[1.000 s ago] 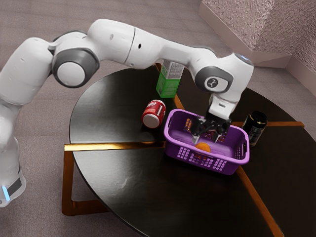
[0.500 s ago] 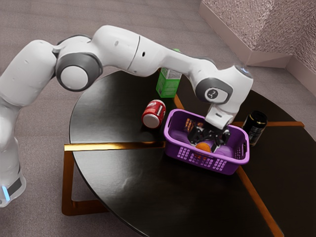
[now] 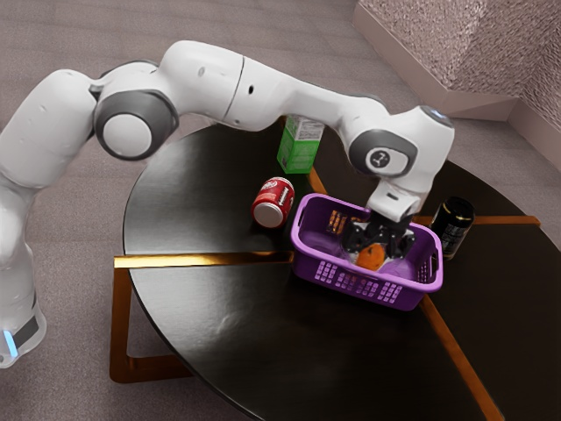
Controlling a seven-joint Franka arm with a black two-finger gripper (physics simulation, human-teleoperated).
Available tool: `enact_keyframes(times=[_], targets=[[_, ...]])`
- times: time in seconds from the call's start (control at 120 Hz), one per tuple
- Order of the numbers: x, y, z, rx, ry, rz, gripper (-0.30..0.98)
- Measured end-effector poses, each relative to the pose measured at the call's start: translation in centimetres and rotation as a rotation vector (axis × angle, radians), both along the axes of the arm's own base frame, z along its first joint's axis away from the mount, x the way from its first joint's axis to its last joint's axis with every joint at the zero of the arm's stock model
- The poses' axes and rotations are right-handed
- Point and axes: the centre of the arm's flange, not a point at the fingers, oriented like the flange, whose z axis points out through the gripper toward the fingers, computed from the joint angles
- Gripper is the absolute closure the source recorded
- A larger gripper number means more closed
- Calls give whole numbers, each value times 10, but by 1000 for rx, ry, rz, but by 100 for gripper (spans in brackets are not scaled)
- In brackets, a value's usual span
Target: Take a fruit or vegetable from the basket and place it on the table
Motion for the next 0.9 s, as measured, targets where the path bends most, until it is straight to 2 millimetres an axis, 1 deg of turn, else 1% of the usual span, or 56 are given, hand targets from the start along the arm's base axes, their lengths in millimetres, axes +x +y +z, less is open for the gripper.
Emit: enact_keyframes(times=[0.167, 0.233, 0.275, 0.333, 0.375, 0.408, 0.458, 0.5, 0.533, 0.592, 0.625, 0.683, 0.792, 0.9], targets=[[-6, -1, 56, -13, -60, -12, 45], [-14, -3, 80, -20, -82, -20, 44], [-23, -8, 101, -25, -101, -29, 43], [-41, -21, 136, -38, -139, -54, 40], [-53, -39, 152, -53, -150, -86, 40], [-63, -57, 159, -65, -153, -117, 40], [-75, -85, 162, -86, -147, -165, 40], [-82, -108, 160, -105, -139, -202, 40], [-87, -125, 156, -120, -130, -230, 40], [-93, -157, 141, -141, -106, -279, 41], [-95, -169, 136, -147, -102, -295, 41], [-95, -177, 132, -150, -100, -301, 41], [-95, -183, 130, -135, -110, -305, 20], [-95, -184, 128, -120, -117, -303, 9]])
